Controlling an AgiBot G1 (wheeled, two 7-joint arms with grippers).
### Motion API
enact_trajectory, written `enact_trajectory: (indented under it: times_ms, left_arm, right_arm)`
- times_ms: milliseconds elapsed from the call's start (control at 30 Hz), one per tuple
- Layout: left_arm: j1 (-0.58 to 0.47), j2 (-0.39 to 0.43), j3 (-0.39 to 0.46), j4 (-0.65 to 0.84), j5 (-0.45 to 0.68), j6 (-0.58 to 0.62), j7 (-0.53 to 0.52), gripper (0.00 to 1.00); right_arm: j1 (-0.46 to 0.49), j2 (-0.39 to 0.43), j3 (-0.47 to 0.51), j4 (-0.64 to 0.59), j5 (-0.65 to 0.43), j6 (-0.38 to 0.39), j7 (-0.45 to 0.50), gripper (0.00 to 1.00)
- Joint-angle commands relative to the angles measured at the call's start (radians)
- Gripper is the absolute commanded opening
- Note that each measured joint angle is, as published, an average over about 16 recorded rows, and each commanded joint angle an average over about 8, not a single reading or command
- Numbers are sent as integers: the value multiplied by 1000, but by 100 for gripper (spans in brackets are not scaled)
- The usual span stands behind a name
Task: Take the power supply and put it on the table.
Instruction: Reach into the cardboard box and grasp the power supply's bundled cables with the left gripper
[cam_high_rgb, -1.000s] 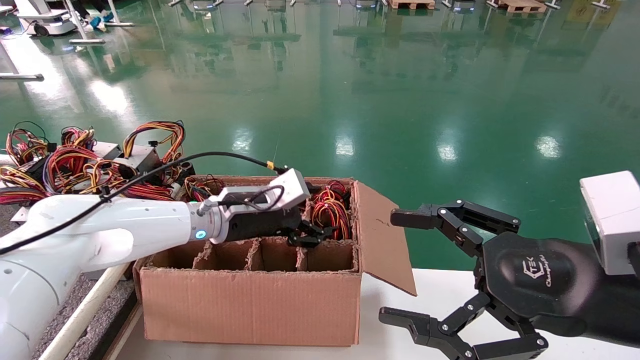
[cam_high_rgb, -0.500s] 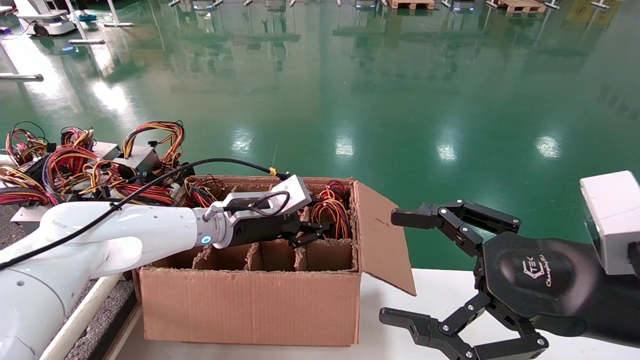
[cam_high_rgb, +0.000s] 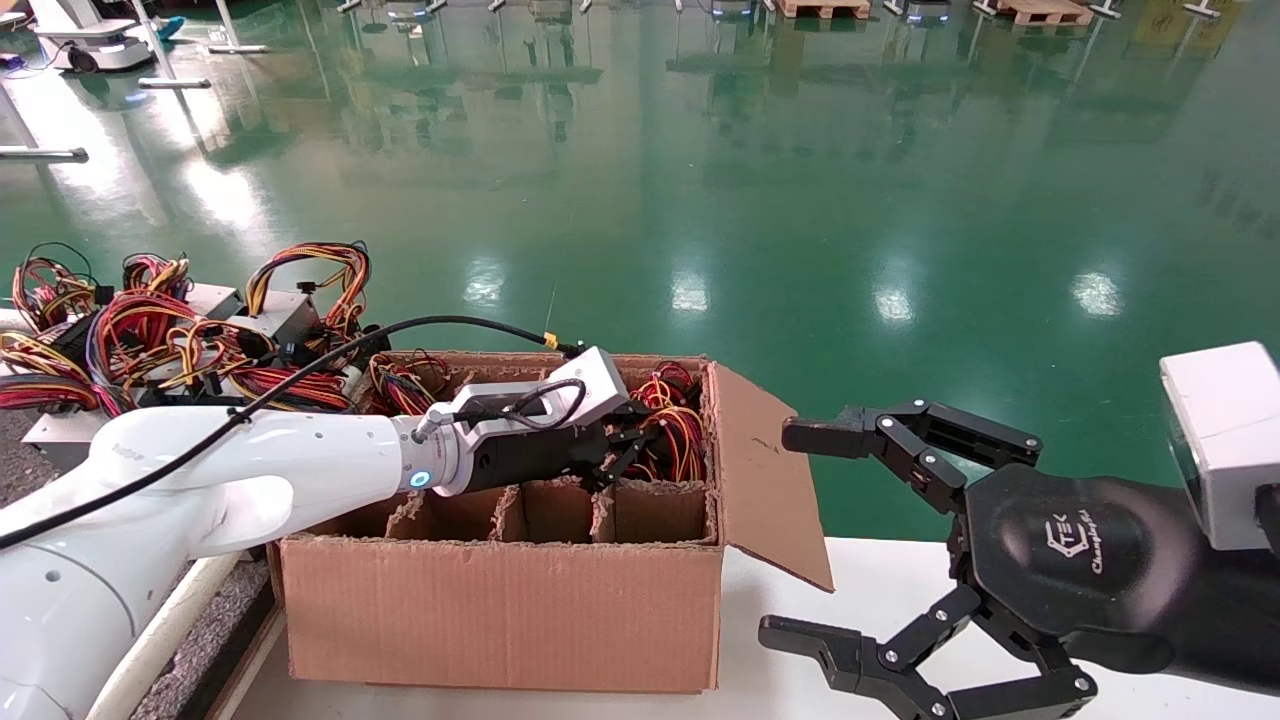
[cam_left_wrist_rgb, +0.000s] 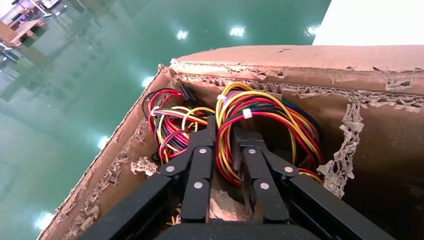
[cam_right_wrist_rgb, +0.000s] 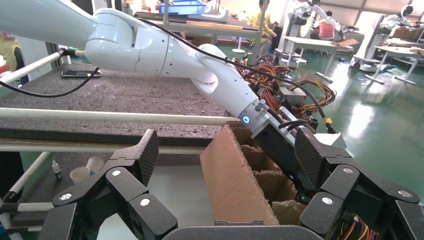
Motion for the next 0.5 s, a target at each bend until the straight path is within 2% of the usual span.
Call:
enact_trajectory:
  times_ms: [33, 500]
  left_arm:
    - [1, 0, 8, -1, -11, -4, -2, 0]
    - [1, -2, 43, 1, -96, -23, 17, 0]
  right_arm:
    - [0, 0, 0, 0, 0, 0, 0, 100]
    - [0, 0, 0, 0, 0, 0, 0, 100]
